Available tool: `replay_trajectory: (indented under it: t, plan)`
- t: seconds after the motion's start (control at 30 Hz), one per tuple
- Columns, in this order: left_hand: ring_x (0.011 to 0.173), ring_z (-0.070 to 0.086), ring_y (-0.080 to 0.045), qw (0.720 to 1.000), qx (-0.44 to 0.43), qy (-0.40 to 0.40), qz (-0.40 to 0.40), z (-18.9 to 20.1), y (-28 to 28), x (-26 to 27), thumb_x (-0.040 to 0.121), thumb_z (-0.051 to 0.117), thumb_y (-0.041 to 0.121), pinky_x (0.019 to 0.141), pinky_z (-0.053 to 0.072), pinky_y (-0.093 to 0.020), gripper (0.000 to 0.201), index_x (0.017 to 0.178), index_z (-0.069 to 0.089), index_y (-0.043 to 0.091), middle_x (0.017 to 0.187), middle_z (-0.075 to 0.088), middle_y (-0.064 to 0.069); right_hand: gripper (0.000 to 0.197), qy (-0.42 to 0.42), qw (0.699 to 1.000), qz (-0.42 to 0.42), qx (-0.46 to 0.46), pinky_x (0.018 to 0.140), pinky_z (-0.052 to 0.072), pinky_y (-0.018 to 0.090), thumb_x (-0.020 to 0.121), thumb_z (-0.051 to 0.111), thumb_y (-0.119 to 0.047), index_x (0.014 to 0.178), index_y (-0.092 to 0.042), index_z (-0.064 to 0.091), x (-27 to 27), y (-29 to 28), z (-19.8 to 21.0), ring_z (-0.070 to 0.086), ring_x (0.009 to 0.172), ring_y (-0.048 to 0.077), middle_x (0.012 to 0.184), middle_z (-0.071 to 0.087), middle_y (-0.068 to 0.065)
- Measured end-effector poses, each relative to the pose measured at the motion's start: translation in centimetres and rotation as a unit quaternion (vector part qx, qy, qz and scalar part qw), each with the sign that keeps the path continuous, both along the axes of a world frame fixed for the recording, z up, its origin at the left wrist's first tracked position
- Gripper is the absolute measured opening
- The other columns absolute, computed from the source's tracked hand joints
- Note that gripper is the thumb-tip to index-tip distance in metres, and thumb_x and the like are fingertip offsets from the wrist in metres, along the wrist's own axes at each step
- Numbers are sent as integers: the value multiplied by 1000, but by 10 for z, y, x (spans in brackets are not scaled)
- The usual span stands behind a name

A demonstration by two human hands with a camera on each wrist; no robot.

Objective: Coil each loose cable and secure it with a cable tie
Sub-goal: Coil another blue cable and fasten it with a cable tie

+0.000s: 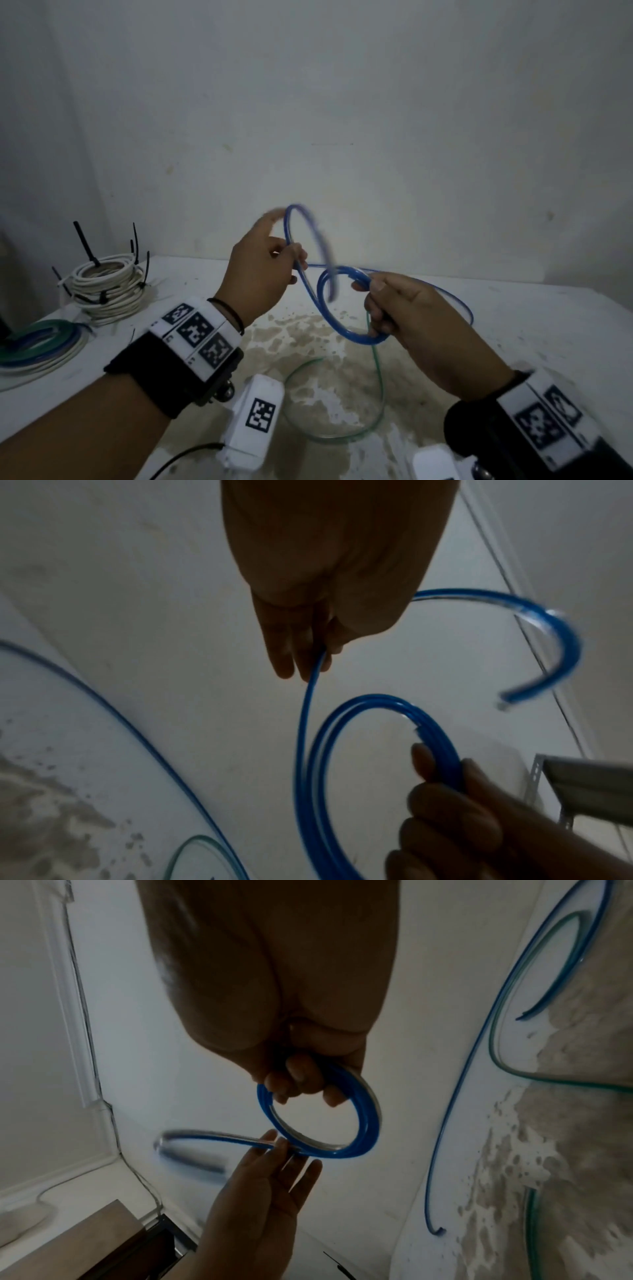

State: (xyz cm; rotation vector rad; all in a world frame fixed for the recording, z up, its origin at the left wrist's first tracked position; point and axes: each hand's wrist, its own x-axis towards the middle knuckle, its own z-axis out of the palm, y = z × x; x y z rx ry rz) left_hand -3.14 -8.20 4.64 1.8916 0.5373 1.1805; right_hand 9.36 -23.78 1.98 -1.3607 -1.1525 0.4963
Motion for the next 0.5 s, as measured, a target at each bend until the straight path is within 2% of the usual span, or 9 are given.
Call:
replay_trajectory:
  t: [0.07, 0.13, 0.2, 0.27, 0.3, 0.37, 0.47, 0.5]
  plan:
    - [82, 69, -30, 1000, 6, -3, -17, 3, -2, 0, 95, 54, 9, 70, 58, -40, 19, 88, 61, 25, 78, 68, -8, 32, -19, 1000, 6, -4, 68, 44, 36, 101, 40, -20, 81, -22, 66, -2, 2, -3, 43, 55, 10, 65, 50, 1]
    - [79, 69, -23, 1000, 22, 11, -13, 4, -1, 0, 95, 55, 15, 73, 59, -40, 17, 82, 65, 21, 80, 69, -7, 33, -24, 1000, 9, -7, 69, 44, 38, 100, 40, -19, 79, -18, 65, -2, 5, -5, 42, 56, 11, 63, 50, 0]
    - [73, 69, -11, 998, 51, 28, -10, 5, -2, 1, 95, 56, 17, 76, 57, -31, 14, 92, 69, 19, 77, 71, -2, 36, -34, 999, 7, -13, 70, 47, 42, 100, 43, -21, 70, -16, 63, 0, 7, -6, 44, 56, 12, 67, 54, 9]
    - [70, 67, -4, 995, 93, 43, -6, 5, -3, 3, 92, 59, 16, 78, 53, -23, 17, 105, 70, 17, 74, 72, 4, 39, -32, 999, 8, -14, 72, 50, 45, 98, 47, -30, 64, -23, 64, 1, 9, -8, 47, 56, 13, 70, 58, 12]
    - [70, 67, -2, 993, 109, 46, -6, 6, -4, 3, 91, 60, 16, 78, 52, -20, 17, 105, 70, 16, 73, 71, 6, 38, -28, 1000, 8, -10, 72, 50, 44, 97, 48, -34, 65, -22, 65, 1, 9, -9, 48, 56, 14, 66, 57, 7]
    - [71, 66, 0, 992, 121, 41, -9, 6, -6, 3, 91, 60, 15, 75, 52, -16, 12, 96, 72, 16, 75, 71, 7, 37, -29, 1000, 1, -3, 72, 50, 41, 99, 46, -30, 71, -13, 64, 0, 10, -8, 47, 56, 12, 58, 51, -4]
    - [79, 65, 0, 987, 150, 45, -23, 6, -5, 4, 91, 61, 16, 76, 53, -15, 15, 99, 74, 18, 83, 71, 11, 36, -30, 1000, -4, -2, 67, 45, 36, 99, 44, -28, 87, -2, 66, 0, 11, -10, 47, 57, 11, 58, 52, -4]
    - [82, 64, 1, 983, 173, 52, -32, 6, -5, 4, 91, 60, 18, 78, 51, -14, 16, 101, 73, 21, 86, 69, 15, 36, -21, 1000, 0, -2, 68, 45, 40, 99, 46, -29, 90, 0, 67, 1, 12, -11, 50, 59, 12, 61, 54, -1]
